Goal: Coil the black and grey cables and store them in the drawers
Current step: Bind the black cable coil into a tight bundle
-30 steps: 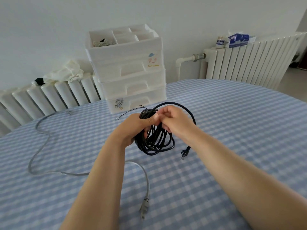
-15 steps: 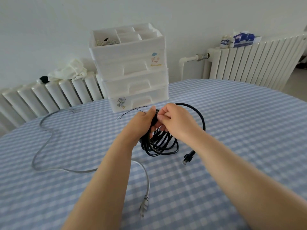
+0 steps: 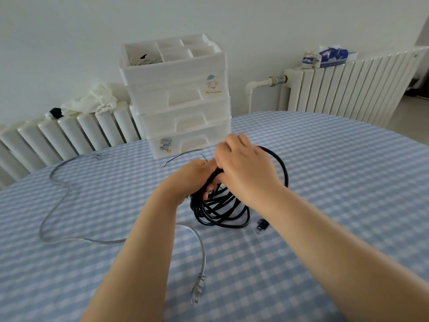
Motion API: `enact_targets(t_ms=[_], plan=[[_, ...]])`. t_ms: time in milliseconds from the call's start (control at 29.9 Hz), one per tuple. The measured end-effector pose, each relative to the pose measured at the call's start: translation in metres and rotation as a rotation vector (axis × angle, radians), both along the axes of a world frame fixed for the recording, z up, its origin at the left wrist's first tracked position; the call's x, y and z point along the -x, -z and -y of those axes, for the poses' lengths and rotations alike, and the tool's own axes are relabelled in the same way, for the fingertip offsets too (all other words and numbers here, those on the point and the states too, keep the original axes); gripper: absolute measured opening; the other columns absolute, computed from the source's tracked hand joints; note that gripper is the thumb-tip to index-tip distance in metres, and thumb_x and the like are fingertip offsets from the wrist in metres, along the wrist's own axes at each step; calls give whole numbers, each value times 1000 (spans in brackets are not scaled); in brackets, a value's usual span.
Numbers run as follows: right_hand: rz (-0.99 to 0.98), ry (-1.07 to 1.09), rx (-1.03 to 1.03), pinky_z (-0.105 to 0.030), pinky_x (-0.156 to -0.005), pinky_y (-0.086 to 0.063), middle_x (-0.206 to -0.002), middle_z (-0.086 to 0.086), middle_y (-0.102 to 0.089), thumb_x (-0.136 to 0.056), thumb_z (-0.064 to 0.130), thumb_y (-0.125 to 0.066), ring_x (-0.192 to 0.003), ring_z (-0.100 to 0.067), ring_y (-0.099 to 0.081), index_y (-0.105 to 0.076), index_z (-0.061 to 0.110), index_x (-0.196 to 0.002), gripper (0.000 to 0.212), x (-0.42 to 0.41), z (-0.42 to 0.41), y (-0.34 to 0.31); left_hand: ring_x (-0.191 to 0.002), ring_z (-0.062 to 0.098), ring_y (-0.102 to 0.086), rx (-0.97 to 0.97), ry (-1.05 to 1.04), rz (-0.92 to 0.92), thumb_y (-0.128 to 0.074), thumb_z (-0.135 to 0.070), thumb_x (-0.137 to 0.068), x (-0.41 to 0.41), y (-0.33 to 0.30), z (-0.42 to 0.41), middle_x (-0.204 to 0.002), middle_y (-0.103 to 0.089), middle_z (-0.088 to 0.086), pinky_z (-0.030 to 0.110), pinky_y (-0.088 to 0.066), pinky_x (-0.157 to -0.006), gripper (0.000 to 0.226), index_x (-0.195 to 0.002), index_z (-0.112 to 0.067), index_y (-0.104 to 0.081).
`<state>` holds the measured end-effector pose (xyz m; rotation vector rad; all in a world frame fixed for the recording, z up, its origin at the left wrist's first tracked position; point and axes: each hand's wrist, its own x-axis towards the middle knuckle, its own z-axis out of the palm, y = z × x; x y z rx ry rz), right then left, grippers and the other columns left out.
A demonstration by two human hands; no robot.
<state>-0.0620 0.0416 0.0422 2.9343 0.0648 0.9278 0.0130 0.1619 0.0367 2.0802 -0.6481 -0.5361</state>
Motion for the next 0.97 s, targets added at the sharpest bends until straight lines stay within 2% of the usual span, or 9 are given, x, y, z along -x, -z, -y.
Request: enact_targets(t_ms=[134,200,301,368,501,668,769,869,969], plan=[[-119,-18,48,-33,-94,-36,-126,-6,-50,-71,46,-77,-117,-23,-43,-44,10,-125,73,6,12,-14,-43,16,-46,-60,87,2,-35,-57,-97,4,-6,2,-51,-49,0,30,-42,-59,58,-58,-15,-49],[-325,-116,-152,-33,-110,-22,-149,-2,-37,-72,50,-76,-138,-19,-29,-23,15,-145,97,8,20,-23,-43,16,-46,-71,141,-2,-36,-57,-97,7,-8,2,-51,-50,0,27,-42,-57,57,-61,-14,-50],[-692,-222,-613,-27,-102,-34,-145,12,-44,-75,40,-79,-130,-11,-44,-6,37,-150,105,8,29,-25,-43,16,-47,-95,171,25,-38,-54,-97,12,-9,2,-52,-52,0,23,-43,-55,54,-69,-10,-53],[-738,-231,-685,-25,-94,-41,-127,13,-54,-76,38,-79,-118,-10,-53,-12,38,-149,99,7,33,-19,-43,16,-48,-102,172,35,-39,-54,-97,13,-10,3,-52,-53,0,23,-43,-54,55,-73,-7,-55],[-763,-214,-654,-24,-88,-40,-114,18,-54,-79,41,-75,-107,-7,-53,-27,37,-145,82,7,36,-20,-44,16,-50,-134,179,69,-41,-53,-97,14,-10,5,-53,-56,2,25,-44,-55,64,-84,7,-59],[-658,-193,-528,-32,-78,-53,-96,13,-63,-79,45,-71,-87,-7,-60,-52,31,-119,46,11,33,-15,-42,11,-52,-154,159,142,-42,-49,-97,17,-9,8,-53,-64,-1,31,-46,-61,51,-84,-5,-64],[-573,-178,-525,-32,-71,-53,-90,11,-64,-78,44,-72,-81,-8,-61,-51,31,-114,43,15,32,-7,-42,6,-52,-145,118,174,-45,-50,-96,20,-9,10,-60,-71,-4,22,-45,-55,41,-86,-17,-68],[-466,-175,-489,-27,-66,-49,-89,10,-65,-81,41,-71,-81,-11,-61,-47,29,-118,46,17,31,2,-36,0,-46,-129,58,213,-50,-50,-93,22,-7,11,-44,-60,-11,10,-33,-42,38,-74,-21,-65],[-356,-156,-435,-16,-57,-39,-87,14,-58,-84,43,-68,-76,-8,-56,-43,25,-118,46,19,31,7,-37,3,-43,-102,1,229,-53,-53,-90,23,-4,13,-44,-52,-8,12,-31,-41,45,-70,-15,-64]])
